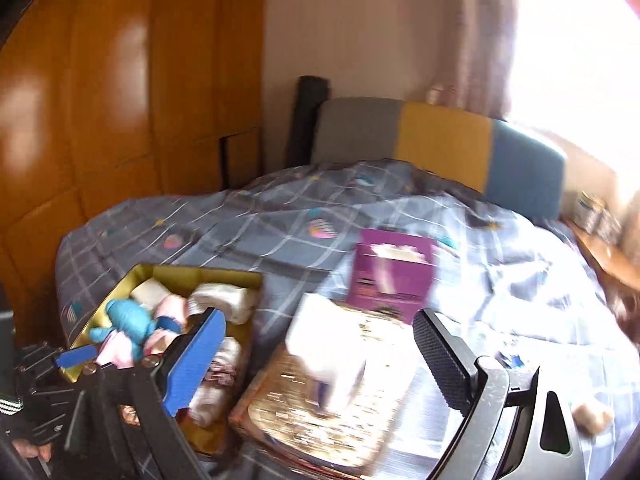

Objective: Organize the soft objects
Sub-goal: 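Move both tools back over the blue tissue pack and beige bandage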

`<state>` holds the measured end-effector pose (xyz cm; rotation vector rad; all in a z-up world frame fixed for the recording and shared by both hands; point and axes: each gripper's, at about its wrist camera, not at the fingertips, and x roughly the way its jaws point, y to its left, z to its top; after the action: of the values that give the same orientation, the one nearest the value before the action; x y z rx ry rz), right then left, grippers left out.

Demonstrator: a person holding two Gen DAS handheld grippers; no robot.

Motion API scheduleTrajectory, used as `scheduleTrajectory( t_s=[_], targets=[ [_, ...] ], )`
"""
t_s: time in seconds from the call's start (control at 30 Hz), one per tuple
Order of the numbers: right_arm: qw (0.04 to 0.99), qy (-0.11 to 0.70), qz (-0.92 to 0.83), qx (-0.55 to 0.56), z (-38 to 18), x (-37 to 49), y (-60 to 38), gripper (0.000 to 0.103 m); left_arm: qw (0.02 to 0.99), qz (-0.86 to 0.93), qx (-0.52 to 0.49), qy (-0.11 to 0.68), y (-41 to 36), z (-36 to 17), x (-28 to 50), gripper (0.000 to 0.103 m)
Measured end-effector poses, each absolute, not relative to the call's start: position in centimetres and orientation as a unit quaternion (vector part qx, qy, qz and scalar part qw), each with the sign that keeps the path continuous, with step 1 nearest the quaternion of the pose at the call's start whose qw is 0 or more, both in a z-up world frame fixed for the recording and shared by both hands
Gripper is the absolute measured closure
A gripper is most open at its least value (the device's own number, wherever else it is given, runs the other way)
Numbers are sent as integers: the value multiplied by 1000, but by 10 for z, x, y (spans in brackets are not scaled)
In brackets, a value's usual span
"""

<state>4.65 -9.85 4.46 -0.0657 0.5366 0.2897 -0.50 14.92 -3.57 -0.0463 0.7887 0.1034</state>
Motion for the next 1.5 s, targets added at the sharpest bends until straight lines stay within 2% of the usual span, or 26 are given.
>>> scheduleTrajectory(
  t_s=[0.37, 0.87, 1.17, 1.43, 1.5],
  targets=[
    [948, 317, -12, 11, 24, 68, -235, 6, 929, 38, 7, 367, 130, -17, -5, 61],
    [909, 340, -228, 80, -22, 71, -419, 6, 944, -16, 57, 324, 75, 31, 8, 61],
    [854, 337, -285, 275, -43, 48, -488, 6, 939, -121, 73, 314, -3, 60, 42, 61],
    [826, 340, -289, 345, -54, 37, -504, 6, 906, -209, 100, 354, -102, 62, 81, 61],
    [820, 327, -294, 367, -55, 31, -511, 6, 895, -233, 113, 364, -132, 58, 91, 58]
  ],
)
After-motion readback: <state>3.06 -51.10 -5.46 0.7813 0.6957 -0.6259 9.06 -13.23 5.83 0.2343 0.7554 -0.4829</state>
